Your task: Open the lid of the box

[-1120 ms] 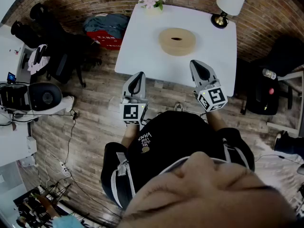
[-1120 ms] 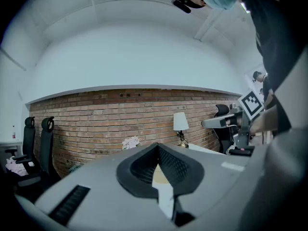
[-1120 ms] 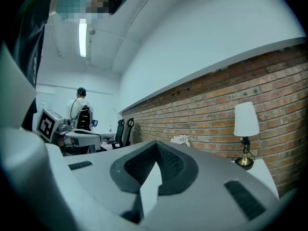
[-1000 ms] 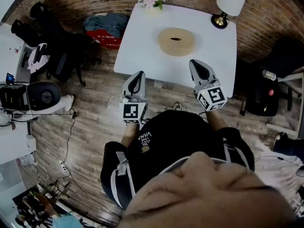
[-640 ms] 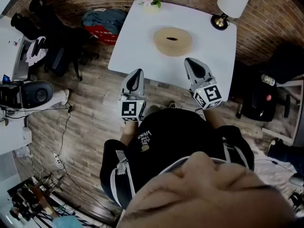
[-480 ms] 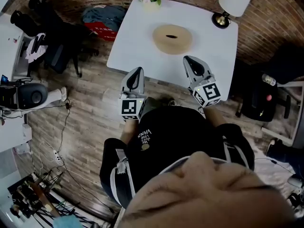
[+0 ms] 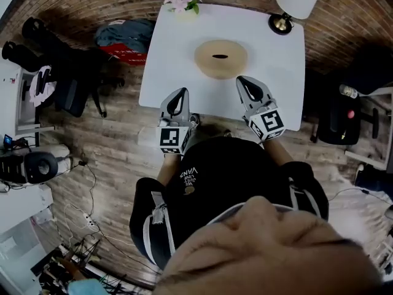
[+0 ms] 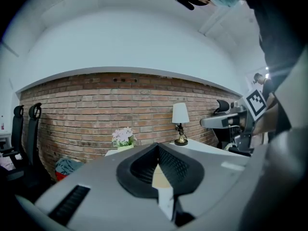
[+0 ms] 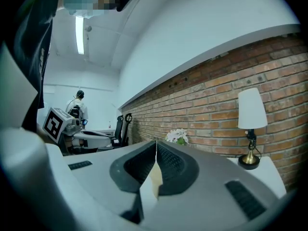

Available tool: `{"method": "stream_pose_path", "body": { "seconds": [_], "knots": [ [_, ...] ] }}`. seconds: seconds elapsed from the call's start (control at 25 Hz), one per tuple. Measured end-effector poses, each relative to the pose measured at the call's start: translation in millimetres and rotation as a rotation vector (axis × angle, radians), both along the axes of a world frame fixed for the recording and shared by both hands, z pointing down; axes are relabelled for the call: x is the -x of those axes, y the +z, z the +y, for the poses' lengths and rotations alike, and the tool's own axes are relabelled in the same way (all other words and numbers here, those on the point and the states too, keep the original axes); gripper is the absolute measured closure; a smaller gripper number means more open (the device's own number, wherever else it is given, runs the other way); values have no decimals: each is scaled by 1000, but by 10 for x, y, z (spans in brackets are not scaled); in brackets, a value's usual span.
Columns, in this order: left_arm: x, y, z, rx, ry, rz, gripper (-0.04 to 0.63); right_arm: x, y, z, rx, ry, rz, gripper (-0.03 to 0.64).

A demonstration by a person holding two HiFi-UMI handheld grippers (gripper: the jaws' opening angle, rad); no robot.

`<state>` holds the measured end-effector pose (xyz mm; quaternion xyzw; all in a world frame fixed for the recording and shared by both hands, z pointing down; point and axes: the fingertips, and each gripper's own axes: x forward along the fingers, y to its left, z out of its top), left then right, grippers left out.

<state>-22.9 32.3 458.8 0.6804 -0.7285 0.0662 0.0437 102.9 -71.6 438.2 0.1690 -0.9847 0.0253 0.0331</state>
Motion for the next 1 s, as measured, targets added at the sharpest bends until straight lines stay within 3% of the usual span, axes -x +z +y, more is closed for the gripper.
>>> {"method": "stream_pose_path", "body": {
  "seconds": [0.4, 1.0],
  "knots": [
    [638, 166, -395, 26, 184, 5, 586, 475, 101, -53, -16, 155, 46, 614],
    [1063, 528, -711, 98, 507, -2, 586, 989, 397, 25, -20, 385, 127, 612]
  ]
}}
